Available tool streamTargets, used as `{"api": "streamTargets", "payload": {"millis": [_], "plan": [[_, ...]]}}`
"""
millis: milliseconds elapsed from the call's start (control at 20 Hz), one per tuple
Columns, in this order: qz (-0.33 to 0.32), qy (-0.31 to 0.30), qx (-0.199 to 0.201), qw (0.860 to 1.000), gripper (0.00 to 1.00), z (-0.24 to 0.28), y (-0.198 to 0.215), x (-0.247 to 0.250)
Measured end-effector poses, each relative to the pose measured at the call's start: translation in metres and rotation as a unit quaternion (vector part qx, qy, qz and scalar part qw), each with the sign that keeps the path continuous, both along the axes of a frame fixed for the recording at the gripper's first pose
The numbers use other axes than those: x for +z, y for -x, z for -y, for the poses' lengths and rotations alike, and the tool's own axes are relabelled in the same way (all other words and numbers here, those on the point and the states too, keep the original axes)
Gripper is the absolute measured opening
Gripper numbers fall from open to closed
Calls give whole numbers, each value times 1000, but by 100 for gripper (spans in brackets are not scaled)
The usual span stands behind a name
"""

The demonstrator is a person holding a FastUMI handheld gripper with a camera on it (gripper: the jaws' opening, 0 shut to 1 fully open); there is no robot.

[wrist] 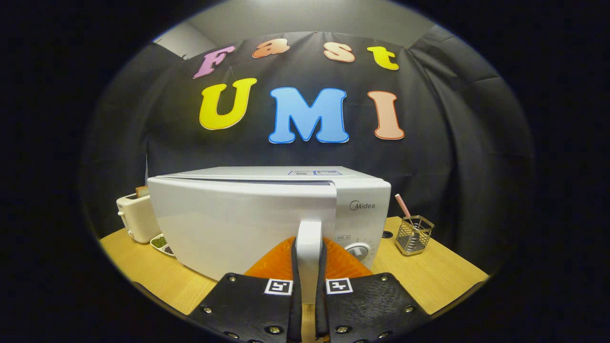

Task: Open the microwave, put the food inside, and close the microwave door.

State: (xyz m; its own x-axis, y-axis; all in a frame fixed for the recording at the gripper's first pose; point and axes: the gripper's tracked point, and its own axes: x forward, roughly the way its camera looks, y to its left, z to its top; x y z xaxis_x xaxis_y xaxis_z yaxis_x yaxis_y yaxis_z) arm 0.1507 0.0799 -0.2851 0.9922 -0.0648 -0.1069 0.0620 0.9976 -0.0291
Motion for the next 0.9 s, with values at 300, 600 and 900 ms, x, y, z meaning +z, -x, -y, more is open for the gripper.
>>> {"api": "streamTargets", "payload": {"millis": [300,600,900], "plan": [[-5,-24,25,999,20,-29,57,-2],[-2,-27,96,995,26,-65,106,-6],[-7,-28,161,987,26,-106,147,-12]]}}
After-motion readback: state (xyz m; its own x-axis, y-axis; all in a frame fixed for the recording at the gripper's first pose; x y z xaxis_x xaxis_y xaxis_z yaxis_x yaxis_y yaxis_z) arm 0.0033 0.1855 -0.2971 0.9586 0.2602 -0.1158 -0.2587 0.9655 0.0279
